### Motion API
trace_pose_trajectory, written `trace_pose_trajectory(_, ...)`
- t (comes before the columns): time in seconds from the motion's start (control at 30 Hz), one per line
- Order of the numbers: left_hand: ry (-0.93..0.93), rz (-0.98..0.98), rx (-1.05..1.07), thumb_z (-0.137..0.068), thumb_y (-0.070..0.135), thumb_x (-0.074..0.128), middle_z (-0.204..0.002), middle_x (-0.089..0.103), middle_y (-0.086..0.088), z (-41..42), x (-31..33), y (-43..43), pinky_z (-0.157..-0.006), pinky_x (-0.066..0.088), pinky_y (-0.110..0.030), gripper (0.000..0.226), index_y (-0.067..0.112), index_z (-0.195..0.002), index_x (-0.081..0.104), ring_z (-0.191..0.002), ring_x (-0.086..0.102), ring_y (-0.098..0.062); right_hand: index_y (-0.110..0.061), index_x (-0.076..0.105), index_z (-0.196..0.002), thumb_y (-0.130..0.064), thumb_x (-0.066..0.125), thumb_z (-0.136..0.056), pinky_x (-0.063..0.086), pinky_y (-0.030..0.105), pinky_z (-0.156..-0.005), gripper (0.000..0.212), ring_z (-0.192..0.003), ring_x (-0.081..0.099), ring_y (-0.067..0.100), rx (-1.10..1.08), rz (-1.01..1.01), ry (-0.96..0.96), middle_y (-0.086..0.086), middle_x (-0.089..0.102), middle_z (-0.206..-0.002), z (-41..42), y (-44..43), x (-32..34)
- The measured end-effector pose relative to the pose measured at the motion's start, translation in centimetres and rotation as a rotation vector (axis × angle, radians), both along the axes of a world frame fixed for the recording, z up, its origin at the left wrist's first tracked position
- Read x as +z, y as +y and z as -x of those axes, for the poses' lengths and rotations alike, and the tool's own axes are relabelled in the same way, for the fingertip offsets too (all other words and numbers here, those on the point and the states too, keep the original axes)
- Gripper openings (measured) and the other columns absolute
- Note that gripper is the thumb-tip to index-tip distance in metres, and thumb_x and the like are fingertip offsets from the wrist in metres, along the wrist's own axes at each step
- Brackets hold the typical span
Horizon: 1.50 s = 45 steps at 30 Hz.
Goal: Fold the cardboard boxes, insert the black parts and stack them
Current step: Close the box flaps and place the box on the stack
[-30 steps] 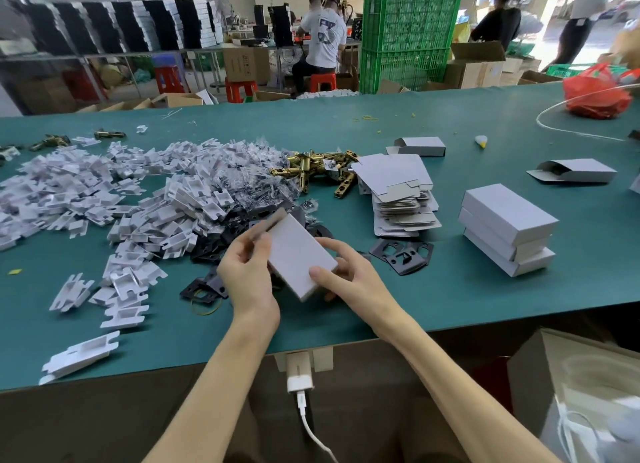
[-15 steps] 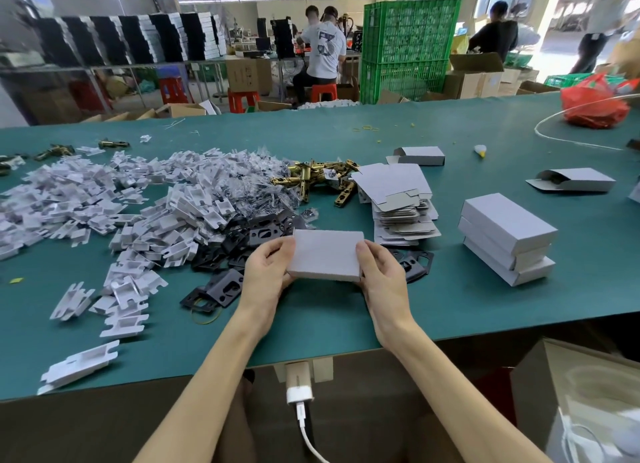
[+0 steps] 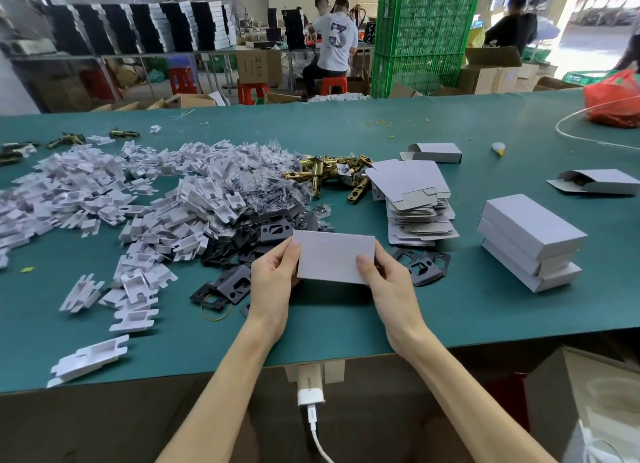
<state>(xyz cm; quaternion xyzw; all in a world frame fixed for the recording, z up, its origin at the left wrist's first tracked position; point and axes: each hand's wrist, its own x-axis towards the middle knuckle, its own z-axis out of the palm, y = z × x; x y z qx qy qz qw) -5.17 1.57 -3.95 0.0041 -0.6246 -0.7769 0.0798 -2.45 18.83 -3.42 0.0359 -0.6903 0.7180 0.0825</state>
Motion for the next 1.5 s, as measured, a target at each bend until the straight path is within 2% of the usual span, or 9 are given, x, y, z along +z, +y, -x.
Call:
trace_pose_trajectory(0.2, 0.031, 0.084, 0.005, -0.111, 0.033, 0.047, -0.115, 0.078, 0.002, -0.2, 0.1, 0.3, -0.082, 0.057, -0.021, 0.03, 0.031, -0.119, 0.077, -0.101, 0.072, -0.008, -0.029, 0.061, -0.133, -0.03, 0.054, -0.105, 0.05, 0.027, -0.099, 0.028, -0.112, 0.064, 0.005, 0.0, -0.106, 0.009, -0.017, 0.071, -0.118, -0.1, 0.0, 0.0)
trace_pose_trajectory(0.33, 0.095, 0.263, -0.072, -0.111, 0.019, 0.046, -0.13, 0.07, 0.015, -0.3, 0.2, 0.3, -0.096, 0.052, -0.019, 0.041, 0.016, -0.152, 0.048, -0.116, 0.064, 0.0, -0.025, 0.056, -0.133, -0.031, 0.062, -0.101, 0.049, 0.036, -0.102, 0.033, -0.112, 0.062, 0.008, -0.009, -0.282, 0.039, -0.008, 0.069, -0.12, -0.2, -0.3, 0.1)
trace_pose_trajectory(0.5, 0.099, 0.284, -0.1, -0.111, 0.008, 0.043, -0.149, 0.056, 0.0, -0.4, 0.4, 0.4, -0.118, 0.041, -0.033, 0.051, 0.009, -0.16, 0.033, -0.135, 0.055, -0.014, -0.022, 0.051, -0.134, -0.035, 0.067, -0.097, 0.048, 0.044, -0.101, 0.042, -0.116, 0.059, 0.017, -0.006, -0.388, 0.013, 0.0, 0.065, -0.123, -0.3, -0.5, 0.3)
trace_pose_trajectory(0.67, 0.104, 0.264, -0.032, -0.111, 0.01, 0.045, -0.145, 0.06, 0.006, -0.3, 0.4, 0.3, -0.11, 0.046, -0.022, 0.046, 0.011, -0.156, 0.043, -0.13, 0.058, -0.006, -0.019, 0.039, -0.149, -0.033, 0.073, -0.093, 0.046, 0.042, -0.108, 0.068, -0.123, 0.057, 0.016, -0.012, -0.341, -0.022, -0.001, 0.059, -0.135, -0.3, -0.7, 0.5)
trace_pose_trajectory(0.73, 0.104, 0.253, -0.009, -0.11, 0.012, 0.048, -0.144, 0.06, 0.01, -0.1, 0.3, 0.2, -0.108, 0.046, -0.018, 0.044, 0.012, -0.154, 0.048, -0.129, 0.057, 0.0, -0.018, 0.019, -0.16, -0.037, 0.078, -0.087, 0.037, 0.028, -0.113, 0.096, -0.13, 0.047, 0.012, -0.028, -0.341, -0.044, 0.001, 0.043, -0.146, -0.3, -0.8, 0.7)
trace_pose_trajectory(0.8, 0.103, 0.249, -0.012, -0.108, 0.013, 0.053, -0.142, 0.062, 0.009, -0.1, 0.2, 0.2, -0.108, 0.047, -0.019, 0.042, 0.012, -0.15, 0.053, -0.13, 0.058, -0.003, -0.017, 0.019, -0.16, -0.041, 0.083, -0.081, 0.028, 0.016, -0.11, 0.105, -0.129, 0.035, 0.008, -0.05, -0.466, 0.007, 0.001, 0.03, -0.144, -0.5, -0.9, 0.6)
trace_pose_trajectory(1.0, 0.109, 0.158, -0.096, -0.098, 0.019, 0.069, -0.13, 0.073, 0.004, -0.6, 0.3, 0.1, -0.104, 0.052, -0.035, 0.032, 0.024, -0.129, 0.071, -0.124, 0.065, -0.016, -0.018, 0.022, -0.16, -0.039, 0.073, -0.083, 0.018, 0.038, -0.108, 0.094, -0.132, 0.027, 0.024, -0.187, -1.091, 0.252, 0.004, 0.04, -0.14, -1.4, -1.1, 0.5)
trace_pose_trajectory(1.2, 0.129, 0.141, -0.213, -0.101, 0.045, 0.058, -0.127, 0.074, -0.003, -1.4, 1.0, 0.7, -0.097, 0.059, -0.036, 0.044, 0.012, -0.124, 0.075, -0.123, 0.068, -0.023, -0.023, 0.03, -0.158, -0.043, 0.074, -0.085, 0.028, 0.037, -0.097, 0.088, -0.118, 0.042, 0.026, -0.31, -1.077, 0.252, 0.005, 0.047, -0.128, -2.7, 3.2, 0.8)
trace_pose_trajectory(1.5, 0.11, 0.237, -0.208, -0.111, 0.023, 0.048, -0.113, 0.079, -0.005, -0.8, 0.6, 1.0, -0.088, 0.062, -0.035, 0.034, 0.008, -0.111, 0.079, -0.103, 0.077, -0.027, -0.012, 0.034, -0.155, -0.041, 0.068, -0.093, 0.026, 0.049, -0.104, 0.076, -0.129, 0.033, 0.036, -0.586, -1.23, -0.133, 0.018, 0.042, -0.145, -2.2, 12.7, 0.4)
